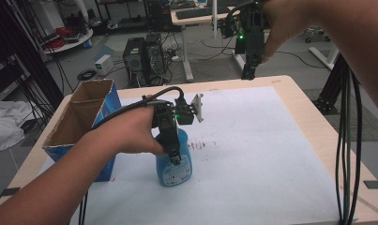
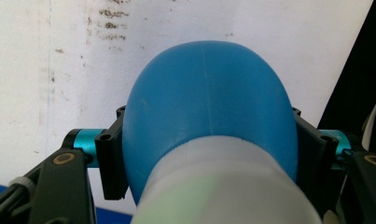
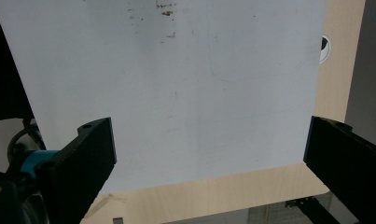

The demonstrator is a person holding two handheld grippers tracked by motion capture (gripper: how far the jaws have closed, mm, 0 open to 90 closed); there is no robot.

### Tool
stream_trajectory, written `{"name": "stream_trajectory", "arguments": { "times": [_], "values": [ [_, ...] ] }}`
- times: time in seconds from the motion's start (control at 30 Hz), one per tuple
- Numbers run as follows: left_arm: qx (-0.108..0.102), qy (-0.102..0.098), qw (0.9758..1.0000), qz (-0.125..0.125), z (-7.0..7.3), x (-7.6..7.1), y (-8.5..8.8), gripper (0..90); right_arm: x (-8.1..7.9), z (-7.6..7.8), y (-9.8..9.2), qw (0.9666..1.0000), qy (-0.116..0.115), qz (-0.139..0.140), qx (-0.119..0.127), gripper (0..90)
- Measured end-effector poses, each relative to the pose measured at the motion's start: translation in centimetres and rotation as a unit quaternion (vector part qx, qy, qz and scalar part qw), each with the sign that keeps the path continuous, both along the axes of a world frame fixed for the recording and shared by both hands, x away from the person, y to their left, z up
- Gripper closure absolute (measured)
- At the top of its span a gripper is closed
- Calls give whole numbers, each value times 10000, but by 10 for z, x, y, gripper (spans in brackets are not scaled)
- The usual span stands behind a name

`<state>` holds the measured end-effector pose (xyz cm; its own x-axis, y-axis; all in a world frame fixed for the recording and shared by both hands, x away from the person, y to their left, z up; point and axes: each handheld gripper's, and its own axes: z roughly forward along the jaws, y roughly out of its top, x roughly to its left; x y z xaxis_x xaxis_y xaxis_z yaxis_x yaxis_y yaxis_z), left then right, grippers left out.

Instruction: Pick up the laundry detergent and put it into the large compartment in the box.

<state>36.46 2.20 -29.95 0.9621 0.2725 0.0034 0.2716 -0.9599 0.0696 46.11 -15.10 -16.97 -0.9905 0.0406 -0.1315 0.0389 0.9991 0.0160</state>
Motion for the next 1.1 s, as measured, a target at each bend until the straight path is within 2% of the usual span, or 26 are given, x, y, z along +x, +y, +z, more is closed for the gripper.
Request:
{"name": "stream_trajectory", "arguments": {
  "times": [0.23, 0.33, 1.1],
  "values": [
    [-22, 20, 10000, -13, 0, 0, 0, 310, -1, 1, 0, 10000, -18, -52, 20, 13],
    [7, 34, 10000, -2, 1, 0, 0, 310, 0, 0, -1, 10000, -18, 21, 28, 13],
    [80, -48, 9999, 89, 3, -1, -1, 370, 1, -3, -5, 10000, -2, -67, 47, 13]
  ]
}}
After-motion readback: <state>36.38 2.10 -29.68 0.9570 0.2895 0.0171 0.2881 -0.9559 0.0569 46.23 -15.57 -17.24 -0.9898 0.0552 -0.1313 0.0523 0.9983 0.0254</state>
